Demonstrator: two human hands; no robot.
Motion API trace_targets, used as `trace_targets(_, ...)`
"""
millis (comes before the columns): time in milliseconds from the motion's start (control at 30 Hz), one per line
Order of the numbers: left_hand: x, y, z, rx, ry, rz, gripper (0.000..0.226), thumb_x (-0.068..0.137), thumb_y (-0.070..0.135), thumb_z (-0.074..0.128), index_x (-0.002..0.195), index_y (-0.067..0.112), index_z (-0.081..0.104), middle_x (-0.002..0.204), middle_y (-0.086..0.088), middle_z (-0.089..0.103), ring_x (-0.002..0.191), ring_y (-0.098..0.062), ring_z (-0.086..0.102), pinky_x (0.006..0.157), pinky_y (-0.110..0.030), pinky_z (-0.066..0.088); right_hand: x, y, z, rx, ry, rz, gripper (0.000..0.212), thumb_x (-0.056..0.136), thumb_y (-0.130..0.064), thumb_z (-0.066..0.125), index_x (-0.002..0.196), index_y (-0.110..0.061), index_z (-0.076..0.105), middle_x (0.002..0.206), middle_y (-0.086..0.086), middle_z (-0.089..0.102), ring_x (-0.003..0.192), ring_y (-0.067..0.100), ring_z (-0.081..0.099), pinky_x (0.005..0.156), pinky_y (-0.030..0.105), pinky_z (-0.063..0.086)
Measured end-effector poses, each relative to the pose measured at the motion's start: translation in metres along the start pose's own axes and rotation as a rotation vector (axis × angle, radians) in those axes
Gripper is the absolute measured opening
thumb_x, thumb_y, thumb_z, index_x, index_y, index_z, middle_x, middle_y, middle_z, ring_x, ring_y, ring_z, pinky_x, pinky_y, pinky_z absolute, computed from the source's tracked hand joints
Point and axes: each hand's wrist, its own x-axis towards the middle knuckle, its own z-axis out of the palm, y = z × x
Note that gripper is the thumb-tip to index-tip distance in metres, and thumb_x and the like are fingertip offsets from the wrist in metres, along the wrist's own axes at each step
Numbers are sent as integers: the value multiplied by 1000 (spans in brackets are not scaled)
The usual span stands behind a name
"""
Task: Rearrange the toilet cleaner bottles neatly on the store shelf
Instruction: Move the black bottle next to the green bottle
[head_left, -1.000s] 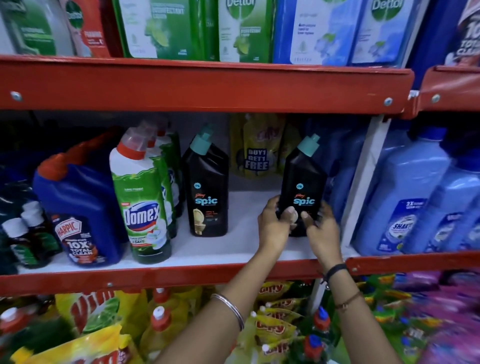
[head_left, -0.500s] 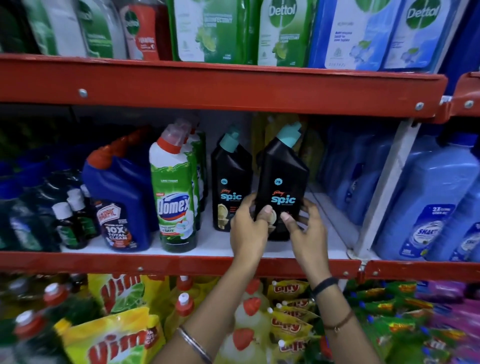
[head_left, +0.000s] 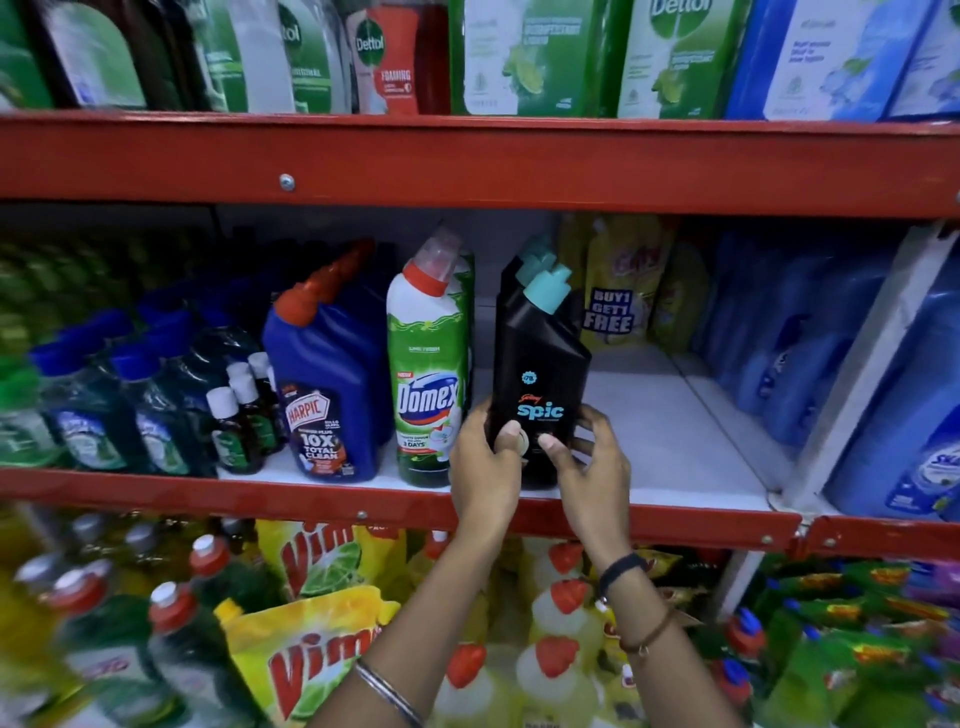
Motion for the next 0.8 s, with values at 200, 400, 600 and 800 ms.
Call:
trace_targets(200,-2,-2,-7,138,-56,102,44,91,21,46,135,24,39,125,-5,59,112,-24,57,91,-44,52,-1,0,2,-20,-36,-27,38,89,-29,57,125,-18,51,117,0,62,105,14,59,85,17,49)
trace_targets(400,-8,-1,-19,520,-175,139,68,92,9,43,148,16,4,125,-17,60,109,-37,56,88,-45,44,1,4,-9,143,-17,58,28,93,-50,36,108,-45,59,101,-15,67,100,9,64,90,39,54)
trace_targets(600,-8,4,-27,545,-226,129,73,91,4,43,149,18,0,118,-23,60,103,-40,57,87,-48,45,-7,2,-7,183,-8,75,24,94,-48,37,97,-55,60,106,-17,67,106,10,63,94,42,53)
trace_targets(800,-6,6,-26,515,-261,118,75,90,5,43,149,21,-1,107,-23,64,99,-38,58,86,-46,46,-5,4,-7,192,33,63,22,92,-52,38,95,-57,59,108,-14,66,107,10,62,94,40,52)
